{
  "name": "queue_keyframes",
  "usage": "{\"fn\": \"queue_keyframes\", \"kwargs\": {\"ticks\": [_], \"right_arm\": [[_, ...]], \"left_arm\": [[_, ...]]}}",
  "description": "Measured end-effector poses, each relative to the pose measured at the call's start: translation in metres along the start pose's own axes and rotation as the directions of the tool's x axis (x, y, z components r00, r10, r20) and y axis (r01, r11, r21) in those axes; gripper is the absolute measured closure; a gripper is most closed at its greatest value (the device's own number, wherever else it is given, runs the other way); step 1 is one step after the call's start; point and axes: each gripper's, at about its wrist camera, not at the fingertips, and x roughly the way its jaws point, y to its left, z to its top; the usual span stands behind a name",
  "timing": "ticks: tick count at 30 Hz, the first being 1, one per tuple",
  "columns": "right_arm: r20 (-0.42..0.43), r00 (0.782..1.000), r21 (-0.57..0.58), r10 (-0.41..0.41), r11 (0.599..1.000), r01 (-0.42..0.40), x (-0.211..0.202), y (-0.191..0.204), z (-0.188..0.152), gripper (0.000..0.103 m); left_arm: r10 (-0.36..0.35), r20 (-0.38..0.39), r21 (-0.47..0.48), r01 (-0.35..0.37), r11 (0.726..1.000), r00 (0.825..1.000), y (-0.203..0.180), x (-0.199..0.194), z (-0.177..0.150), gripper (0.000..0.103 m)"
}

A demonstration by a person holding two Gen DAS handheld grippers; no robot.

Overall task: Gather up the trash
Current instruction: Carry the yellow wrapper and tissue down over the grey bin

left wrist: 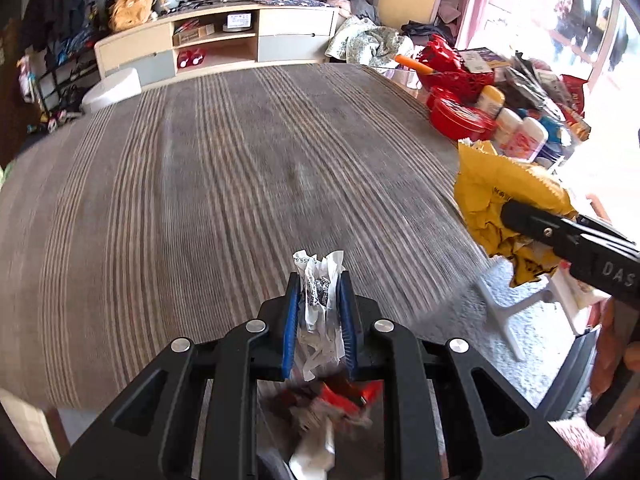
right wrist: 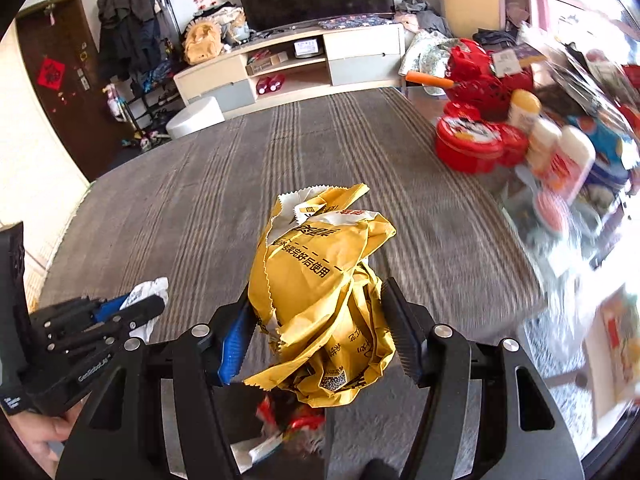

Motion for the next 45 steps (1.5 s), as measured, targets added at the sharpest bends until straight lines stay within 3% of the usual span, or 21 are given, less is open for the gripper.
{"fn": "queue_keyframes", "kwargs": {"ticks": [4,13,23,32,41,43,45], "right_arm": [[-0.006,0.999,0.043,0.049,0.998,-0.049,-0.01,-0.001,-0.04,0.041],[-0.069,0.994,0.087,0.084,0.993,-0.078,-0.008,-0.008,-0.12,0.041],[-0.147,0.984,0.081,0.103,0.992,-0.092,0.019,0.0,-0.176,0.041],[-0.242,0.967,0.044,0.079,0.997,-0.07,0.065,0.013,-0.199,0.041],[-0.291,0.952,0.062,0.095,0.995,-0.08,0.099,0.016,-0.2,0.041],[-0.299,0.95,0.065,0.095,0.995,-0.079,0.104,0.017,-0.2,0.04],[-0.307,0.947,0.065,0.093,0.995,-0.077,0.109,0.018,-0.2,0.04]], "left_arm": [[-0.033,-0.006,-0.049,0.033,0.998,0.999,-0.005,-0.014,-0.047,0.085],[-0.018,-0.045,-0.112,0.013,0.994,0.999,-0.001,-0.014,-0.135,0.085],[-0.039,-0.082,-0.132,0.028,0.991,0.996,-0.011,0.021,-0.193,0.085],[-0.051,-0.19,-0.115,0.029,0.993,0.981,-0.017,0.075,-0.217,0.085],[-0.092,-0.254,-0.122,0.063,0.991,0.963,-0.011,0.115,-0.228,0.083],[-0.091,-0.264,-0.114,0.062,0.992,0.96,-0.011,0.12,-0.229,0.076],[-0.082,-0.261,-0.109,0.054,0.993,0.962,-0.01,0.12,-0.23,0.059]]}}
